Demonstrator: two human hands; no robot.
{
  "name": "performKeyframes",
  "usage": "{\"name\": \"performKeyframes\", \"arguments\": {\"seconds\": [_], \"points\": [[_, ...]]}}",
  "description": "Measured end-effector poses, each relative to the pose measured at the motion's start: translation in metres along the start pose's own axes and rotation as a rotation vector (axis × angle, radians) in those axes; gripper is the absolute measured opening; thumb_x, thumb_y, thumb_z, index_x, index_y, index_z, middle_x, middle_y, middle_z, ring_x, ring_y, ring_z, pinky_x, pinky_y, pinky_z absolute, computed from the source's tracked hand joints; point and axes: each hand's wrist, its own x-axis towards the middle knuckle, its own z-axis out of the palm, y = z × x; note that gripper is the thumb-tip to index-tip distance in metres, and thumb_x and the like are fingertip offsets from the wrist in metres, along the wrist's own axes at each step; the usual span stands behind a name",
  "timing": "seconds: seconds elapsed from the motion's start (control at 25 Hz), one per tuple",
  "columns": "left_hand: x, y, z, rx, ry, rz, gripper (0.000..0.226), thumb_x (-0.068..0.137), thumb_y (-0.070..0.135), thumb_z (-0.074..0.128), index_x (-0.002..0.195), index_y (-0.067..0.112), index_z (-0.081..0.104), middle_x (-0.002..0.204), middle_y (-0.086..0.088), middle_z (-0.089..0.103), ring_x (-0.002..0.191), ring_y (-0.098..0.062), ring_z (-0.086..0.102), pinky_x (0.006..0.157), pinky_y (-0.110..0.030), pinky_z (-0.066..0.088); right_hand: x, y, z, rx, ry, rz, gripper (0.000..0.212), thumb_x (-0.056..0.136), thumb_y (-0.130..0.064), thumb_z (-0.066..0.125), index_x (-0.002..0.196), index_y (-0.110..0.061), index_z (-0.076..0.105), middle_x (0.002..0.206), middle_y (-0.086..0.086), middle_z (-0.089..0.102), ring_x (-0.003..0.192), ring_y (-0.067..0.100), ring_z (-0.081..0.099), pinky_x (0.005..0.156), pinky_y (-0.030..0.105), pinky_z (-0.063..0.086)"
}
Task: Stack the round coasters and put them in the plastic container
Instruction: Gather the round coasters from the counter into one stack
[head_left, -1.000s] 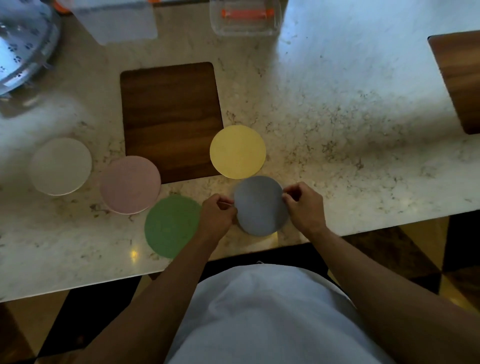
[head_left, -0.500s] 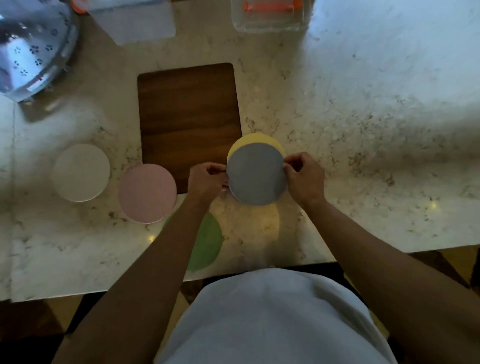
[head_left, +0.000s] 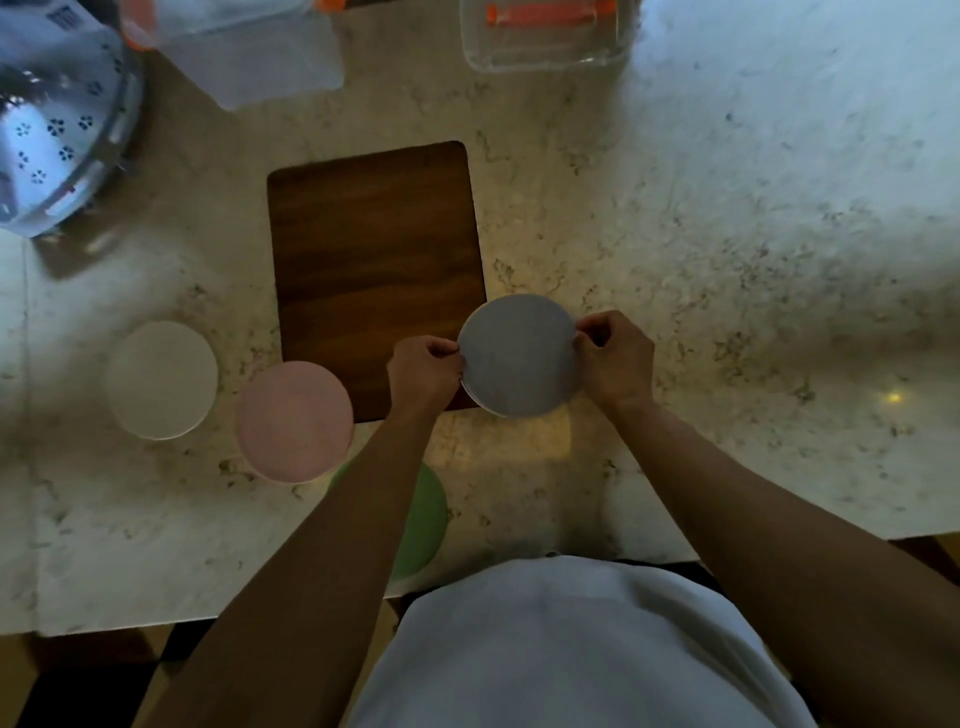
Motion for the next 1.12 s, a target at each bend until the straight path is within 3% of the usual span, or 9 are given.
{"name": "performKeyframes", "arguments": {"seconds": [0.24,0.44,0.6,0.8,1.0,1.12], "points": [[0.004,0.001,0.001,0.067,0.010,0.013,0.010,0.080,0.014,0.074,0.079,0.021,0.068,0.070,0.004,0.067,0.066,-0.019,0.070,0.071,-0.043,0.062,0.002,0.000,0.004,-0.059,0.004,0.001,0.007,0.086,-0.019,0.065,0.093,-0.019,0.068,0.092,-0.004,0.068,0.082,0.011,0.062,0.074,0.024,0.046],[0.006,0.001,0.000,0.180,0.010,0.055,0.007,0.081,0.015,0.071,0.088,0.012,0.074,0.077,-0.004,0.072,0.067,-0.020,0.069,0.071,-0.038,0.060,0.003,-0.004,0.008,-0.140,0.024,0.029,0.011,0.088,-0.021,0.064,0.097,-0.017,0.068,0.099,0.001,0.069,0.088,0.016,0.064,0.079,0.029,0.051],[0.003,0.006,0.000,0.270,0.026,0.061,0.011,0.084,0.017,0.068,0.086,0.012,0.077,0.078,-0.006,0.073,0.065,-0.017,0.064,0.061,-0.030,0.053,0.003,-0.005,0.010,-0.203,0.015,0.028,0.018,0.089,-0.023,0.062,0.101,-0.014,0.071,0.103,0.005,0.069,0.092,0.018,0.065,0.083,0.031,0.052],[0.005,0.007,-0.003,0.221,0.013,0.045,0.014,0.084,0.013,0.067,0.077,0.009,0.078,0.071,-0.011,0.073,0.066,-0.026,0.068,0.069,-0.043,0.060,0.001,-0.007,0.011,-0.190,0.024,0.037,0.016,0.088,-0.022,0.064,0.099,-0.013,0.071,0.103,0.006,0.067,0.090,0.019,0.064,0.084,0.034,0.053],[0.007,0.009,-0.002,0.203,0.012,0.019,0.011,0.082,0.012,0.069,0.079,0.009,0.078,0.074,-0.012,0.074,0.070,-0.028,0.070,0.072,-0.044,0.061,-0.002,-0.008,0.014,-0.181,0.050,0.052,0.012,0.088,-0.021,0.063,0.096,-0.015,0.069,0.104,0.007,0.060,0.086,0.018,0.058,0.077,0.027,0.044],[0.011,0.010,-0.003,0.191,-0.006,-0.035,0.007,0.080,0.012,0.072,0.075,0.013,0.077,0.076,-0.011,0.074,0.071,-0.028,0.071,0.070,-0.044,0.062,-0.002,-0.009,0.015,-0.192,0.053,0.048,0.015,0.088,-0.022,0.063,0.098,-0.014,0.070,0.104,0.007,0.064,0.090,0.020,0.061,0.079,0.029,0.047]]}}
